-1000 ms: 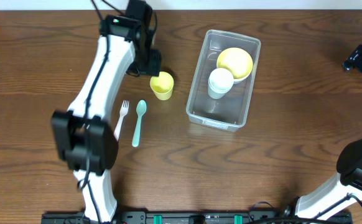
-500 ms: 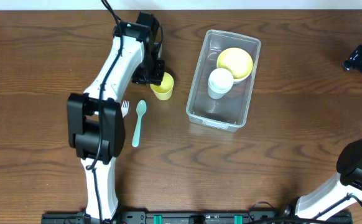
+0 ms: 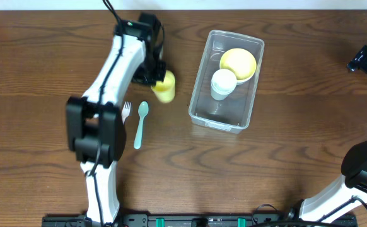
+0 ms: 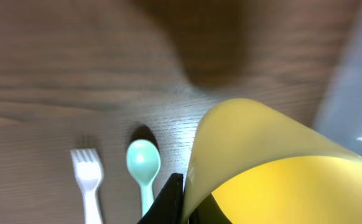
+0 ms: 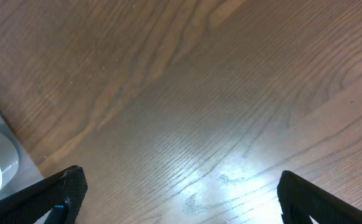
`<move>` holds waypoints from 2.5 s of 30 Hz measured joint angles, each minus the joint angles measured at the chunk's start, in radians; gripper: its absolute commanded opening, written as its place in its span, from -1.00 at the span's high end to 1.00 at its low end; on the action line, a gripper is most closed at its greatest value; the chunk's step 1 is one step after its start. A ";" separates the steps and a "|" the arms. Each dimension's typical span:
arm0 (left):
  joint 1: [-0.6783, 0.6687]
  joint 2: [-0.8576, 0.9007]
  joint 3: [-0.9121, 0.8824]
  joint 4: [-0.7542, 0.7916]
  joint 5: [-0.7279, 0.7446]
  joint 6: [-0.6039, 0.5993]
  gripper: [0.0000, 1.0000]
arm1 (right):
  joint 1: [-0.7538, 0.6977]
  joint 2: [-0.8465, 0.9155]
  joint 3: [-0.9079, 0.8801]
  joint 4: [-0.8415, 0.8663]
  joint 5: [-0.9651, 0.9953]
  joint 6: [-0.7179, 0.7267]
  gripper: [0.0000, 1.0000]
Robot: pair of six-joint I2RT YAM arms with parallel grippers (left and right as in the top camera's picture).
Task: Pack container
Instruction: 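Move the left gripper to the yellow cup and grasp it, then place the yellow cup into the stacked cups in the container, then move the left gripper down to the white fork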
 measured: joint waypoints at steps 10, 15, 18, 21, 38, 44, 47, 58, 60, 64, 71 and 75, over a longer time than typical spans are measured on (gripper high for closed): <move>-0.275 -0.388 0.119 0.072 -0.018 0.093 0.88 | 0.000 0.000 0.000 0.000 0.000 0.000 -0.99; -0.412 -0.330 0.119 0.132 -0.071 0.163 0.88 | 0.000 0.000 0.000 0.000 0.000 0.000 -0.98; -0.433 -0.238 0.116 0.153 -0.092 0.188 0.89 | 0.000 0.000 0.000 0.000 0.000 0.000 -0.98; -0.431 -0.143 0.111 0.179 -0.120 0.203 0.88 | 0.000 0.000 0.000 0.000 0.000 0.000 -0.98; -0.396 0.024 0.104 0.200 -0.161 0.175 -0.08 | 0.000 0.000 0.000 0.000 0.000 0.000 -0.98; -0.368 -0.202 0.109 0.082 -0.211 0.124 -0.13 | 0.000 0.000 0.000 0.000 0.000 0.000 -0.98; -0.292 -0.319 0.130 -0.042 -0.263 0.103 -0.15 | 0.000 0.000 0.000 0.000 0.000 0.000 -0.98; 0.156 -0.238 -0.140 -0.055 -0.151 0.045 -0.01 | 0.000 0.000 0.000 0.000 0.000 0.000 -0.98; 0.188 -0.193 -0.232 -0.001 -0.129 0.062 0.07 | 0.000 0.000 0.000 0.000 0.000 0.000 -0.98; 0.202 -0.132 -0.386 0.081 -0.105 0.108 0.27 | 0.000 0.000 0.000 0.000 0.000 0.000 -0.98; 0.198 -0.108 -0.532 0.172 -0.084 0.139 0.27 | 0.000 0.000 0.000 0.000 0.000 0.000 -0.98; 0.198 -0.108 -0.608 0.246 -0.084 0.147 0.25 | 0.000 0.000 0.000 0.000 0.000 0.000 -0.99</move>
